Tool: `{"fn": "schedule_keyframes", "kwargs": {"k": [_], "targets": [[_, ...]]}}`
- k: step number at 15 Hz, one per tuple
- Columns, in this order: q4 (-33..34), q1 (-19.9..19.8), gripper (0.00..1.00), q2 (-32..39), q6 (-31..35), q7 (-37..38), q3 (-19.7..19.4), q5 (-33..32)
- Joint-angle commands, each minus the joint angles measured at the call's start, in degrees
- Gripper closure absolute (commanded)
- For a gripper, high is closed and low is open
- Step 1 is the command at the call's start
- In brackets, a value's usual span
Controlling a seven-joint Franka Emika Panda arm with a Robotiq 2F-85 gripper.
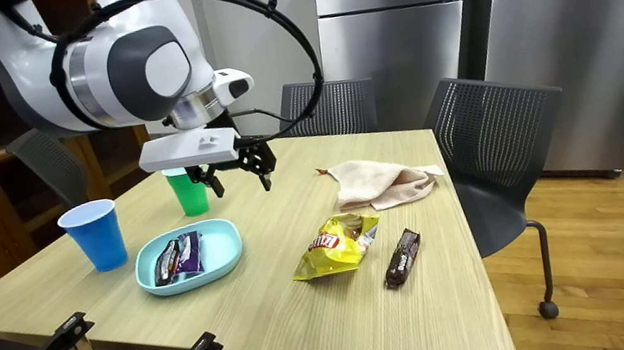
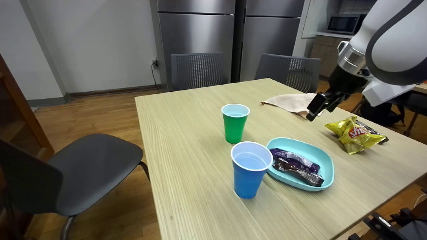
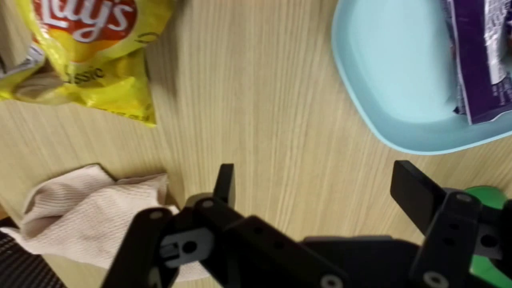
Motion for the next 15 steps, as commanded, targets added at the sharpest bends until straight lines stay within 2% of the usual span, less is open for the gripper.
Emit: {"fn": "schedule_keyframes", "kwargs": {"k": [1,4,5,15], "targets": [[-0.5,-0.6,0.0,-2.0,0.8,2.4,-3.6,2.3],[0.4,-1.5,0.0,-1.5,0.6,3.7,-5.2,4.6],[0.2,-1.1,0.0,-0.7,0.5,2.0,-4.9,3.4],[0.4,-1.4,0.0,-0.7,0.5,3.0,-5.6,4.0]]}}
